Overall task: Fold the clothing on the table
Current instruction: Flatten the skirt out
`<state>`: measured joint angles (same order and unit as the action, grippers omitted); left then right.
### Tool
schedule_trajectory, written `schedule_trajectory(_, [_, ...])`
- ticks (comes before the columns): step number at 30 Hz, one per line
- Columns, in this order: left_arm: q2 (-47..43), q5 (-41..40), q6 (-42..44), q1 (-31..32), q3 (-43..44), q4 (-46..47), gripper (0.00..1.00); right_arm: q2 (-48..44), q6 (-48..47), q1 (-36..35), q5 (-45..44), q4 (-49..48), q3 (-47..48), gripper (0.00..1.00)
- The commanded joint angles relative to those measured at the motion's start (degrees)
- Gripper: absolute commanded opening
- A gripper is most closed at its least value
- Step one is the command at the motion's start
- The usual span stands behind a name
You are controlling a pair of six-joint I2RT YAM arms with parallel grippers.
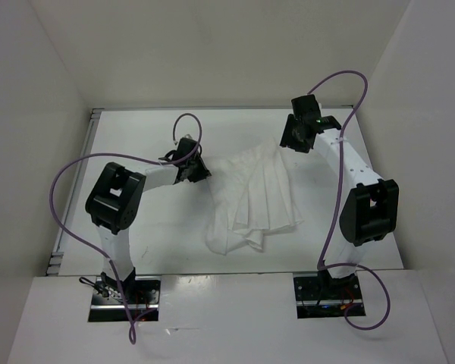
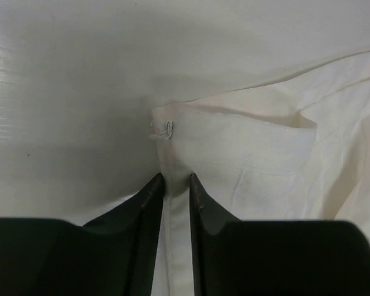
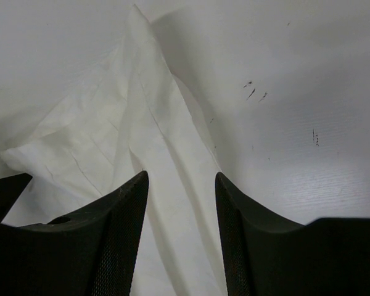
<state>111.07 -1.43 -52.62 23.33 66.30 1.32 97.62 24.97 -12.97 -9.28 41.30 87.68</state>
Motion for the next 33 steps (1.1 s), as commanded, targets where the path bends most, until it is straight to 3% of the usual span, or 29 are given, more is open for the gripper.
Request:
schedule_trajectory(1, [2.0, 1.3, -0.4, -0.2, 2.3, 0.8, 0.29, -2.4, -0.6, -0.4, -1.7, -0.7, -0.2, 0.53])
schedule_trajectory(2, [2.0, 1.3, -0.4, -0.2, 2.3, 0.8, 0.06, -2.4, -0.6, -0.4, -1.7, -0.7, -0.2, 0.53])
schedule_trajectory(3, [2.0, 0.7, -0.4, -0.2, 2.3, -0.4, 0.0, -3.0, -0.6, -0.4, -1.1, -0.7, -0.2, 0.53])
schedule_trajectory(8, [-4.4, 8.2, 2.9, -0.2, 3.0, -0.4, 0.0, -3.0, -0.6, -0.4, -0.4, -0.7, -0.2, 0.53])
schedule_trajectory(12, [-9.5, 14.2, 8.8, 3.9, 10.1, -4.6, 0.0, -3.0, -0.6, -0.4, -0.9, -0.7, -0.2, 0.53])
schedule_trajectory(18, [-14.5, 10.6, 9.5, 4.6, 10.4, -9.0, 0.0, 0.9, -2.3, -0.4, 0.0, -1.2, 0.3, 0.53])
schedule_trajectory(25, [-14.5, 9.3, 9.5, 3.0, 7.8, -10.6, 0.0, 8.9, -6.3, -0.4, 4.2, -3.9, 5.3, 0.46])
schedule_trajectory(33, [-13.3, 9.3, 9.5, 2.4, 7.3, -11.2, 0.0, 18.7, -11.2, -0.4, 10.8, -7.5, 13.1, 0.46])
